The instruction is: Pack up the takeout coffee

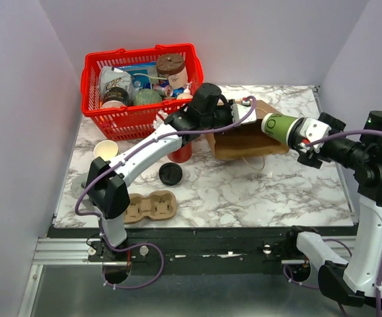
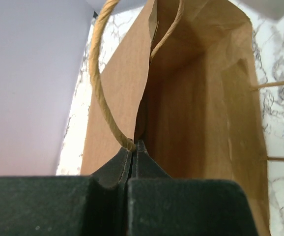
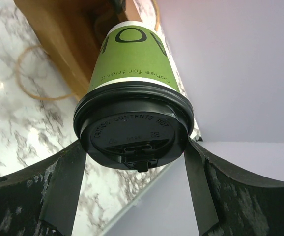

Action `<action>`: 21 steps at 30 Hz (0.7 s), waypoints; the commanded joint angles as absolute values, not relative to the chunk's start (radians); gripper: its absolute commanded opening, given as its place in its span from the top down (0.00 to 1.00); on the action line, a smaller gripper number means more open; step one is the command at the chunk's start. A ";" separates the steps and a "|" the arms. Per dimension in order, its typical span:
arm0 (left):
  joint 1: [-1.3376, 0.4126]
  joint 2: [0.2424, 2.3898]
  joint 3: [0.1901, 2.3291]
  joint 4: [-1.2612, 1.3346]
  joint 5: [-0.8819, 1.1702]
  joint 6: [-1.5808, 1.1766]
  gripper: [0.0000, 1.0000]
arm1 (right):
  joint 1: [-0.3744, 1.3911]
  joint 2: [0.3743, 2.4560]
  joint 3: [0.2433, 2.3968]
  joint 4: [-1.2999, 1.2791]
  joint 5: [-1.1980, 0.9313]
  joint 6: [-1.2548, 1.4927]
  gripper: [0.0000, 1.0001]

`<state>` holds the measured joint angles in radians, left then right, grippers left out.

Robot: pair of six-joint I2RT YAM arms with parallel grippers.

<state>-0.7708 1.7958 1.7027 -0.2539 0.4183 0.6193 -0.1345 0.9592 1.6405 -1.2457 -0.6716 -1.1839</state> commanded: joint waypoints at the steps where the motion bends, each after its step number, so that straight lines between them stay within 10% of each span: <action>1: -0.787 1.741 1.752 -0.198 0.410 0.566 1.00 | -0.129 0.968 1.650 -1.341 -0.656 -1.400 0.99; 21: -0.836 1.703 1.749 -0.201 0.315 0.635 1.00 | -0.009 1.088 1.718 -1.325 -0.572 -1.491 0.99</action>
<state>-0.8288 1.7042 1.7264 -0.2726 0.3904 0.5430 -0.0193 1.0855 1.6787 -1.3357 -0.5819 -1.5181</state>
